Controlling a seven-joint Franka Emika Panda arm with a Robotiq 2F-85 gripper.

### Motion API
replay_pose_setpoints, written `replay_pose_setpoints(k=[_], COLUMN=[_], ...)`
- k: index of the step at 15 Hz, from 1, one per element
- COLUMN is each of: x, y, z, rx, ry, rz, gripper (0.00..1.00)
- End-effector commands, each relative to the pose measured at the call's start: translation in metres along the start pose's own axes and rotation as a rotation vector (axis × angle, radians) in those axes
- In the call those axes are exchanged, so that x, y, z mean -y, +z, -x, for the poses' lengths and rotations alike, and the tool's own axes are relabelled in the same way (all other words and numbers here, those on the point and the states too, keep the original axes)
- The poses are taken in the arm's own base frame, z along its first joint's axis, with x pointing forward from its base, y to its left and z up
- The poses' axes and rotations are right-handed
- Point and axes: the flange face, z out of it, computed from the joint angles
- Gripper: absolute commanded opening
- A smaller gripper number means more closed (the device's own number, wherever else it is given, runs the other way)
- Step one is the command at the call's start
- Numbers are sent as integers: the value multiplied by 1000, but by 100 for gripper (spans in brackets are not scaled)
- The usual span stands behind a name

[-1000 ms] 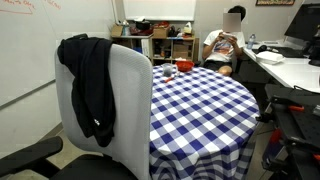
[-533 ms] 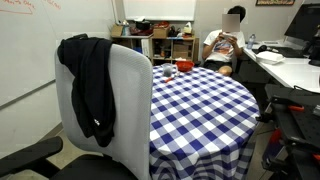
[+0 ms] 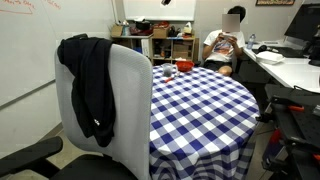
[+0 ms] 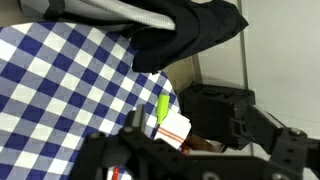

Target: Put the black clothing on the table.

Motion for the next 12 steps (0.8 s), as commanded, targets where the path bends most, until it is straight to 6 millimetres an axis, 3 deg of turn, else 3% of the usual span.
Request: replay_pose_setpoints(k=[1, 3, 4, 12], x=[13, 15, 39, 66], y=[41, 55, 78, 150], z=[29, 43, 29, 1], rx=[1, 4, -2, -41], ry=[31, 17, 12, -23], rz=[-48, -56, -55, -3], gripper=[100, 100, 100, 100])
